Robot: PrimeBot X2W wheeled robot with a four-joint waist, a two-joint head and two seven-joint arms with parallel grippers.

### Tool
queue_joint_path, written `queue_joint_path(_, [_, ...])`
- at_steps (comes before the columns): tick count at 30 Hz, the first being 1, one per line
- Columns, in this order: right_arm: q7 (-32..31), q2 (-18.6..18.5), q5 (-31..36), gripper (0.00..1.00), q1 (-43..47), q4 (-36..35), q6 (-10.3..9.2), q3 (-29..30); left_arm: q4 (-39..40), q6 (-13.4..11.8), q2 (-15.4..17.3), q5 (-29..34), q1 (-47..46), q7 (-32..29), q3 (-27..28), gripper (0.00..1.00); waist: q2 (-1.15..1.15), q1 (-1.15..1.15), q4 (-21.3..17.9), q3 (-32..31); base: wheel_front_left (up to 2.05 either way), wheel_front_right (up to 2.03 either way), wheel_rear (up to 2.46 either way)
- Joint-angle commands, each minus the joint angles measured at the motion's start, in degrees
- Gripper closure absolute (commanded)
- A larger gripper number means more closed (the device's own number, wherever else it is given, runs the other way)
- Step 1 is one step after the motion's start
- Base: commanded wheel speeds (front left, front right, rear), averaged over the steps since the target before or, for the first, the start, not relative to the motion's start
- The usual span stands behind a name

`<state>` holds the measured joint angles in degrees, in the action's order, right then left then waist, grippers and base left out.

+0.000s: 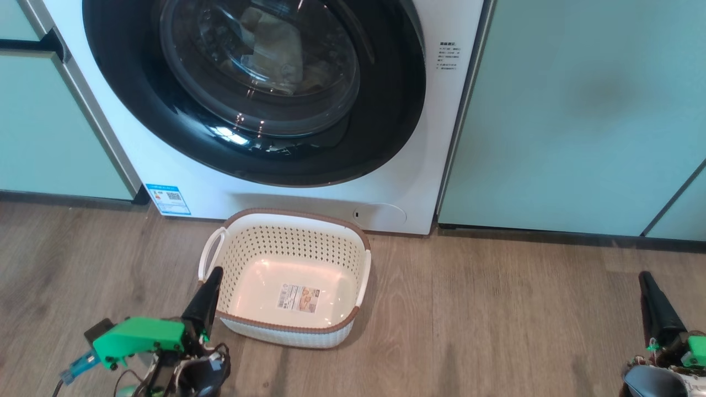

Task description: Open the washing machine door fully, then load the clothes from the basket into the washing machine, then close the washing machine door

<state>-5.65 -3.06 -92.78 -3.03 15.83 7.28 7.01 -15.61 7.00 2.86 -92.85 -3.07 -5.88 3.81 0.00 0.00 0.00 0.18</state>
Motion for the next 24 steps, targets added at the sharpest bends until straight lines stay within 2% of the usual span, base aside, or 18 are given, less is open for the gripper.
queue_joint_path(1, [-0.48,-0.16,0.25,1.00,-3.11,-1.83,0.21,-0.93,1.57,0.48,0.33,0.36,-3.08,-0.28,2.32,1.00,0.00,0.00,0.00,0.00,0.00,0.00,0.00])
queue_joint_path(24, [-0.59,-0.07,0.36,1.00,-3.12,-1.82,0.21,-0.79,1.57,0.48,0.24,0.47,-3.09,-0.39,2.45,1.00,0.00,0.00,0.00,0.00,0.00,0.00,0.00])
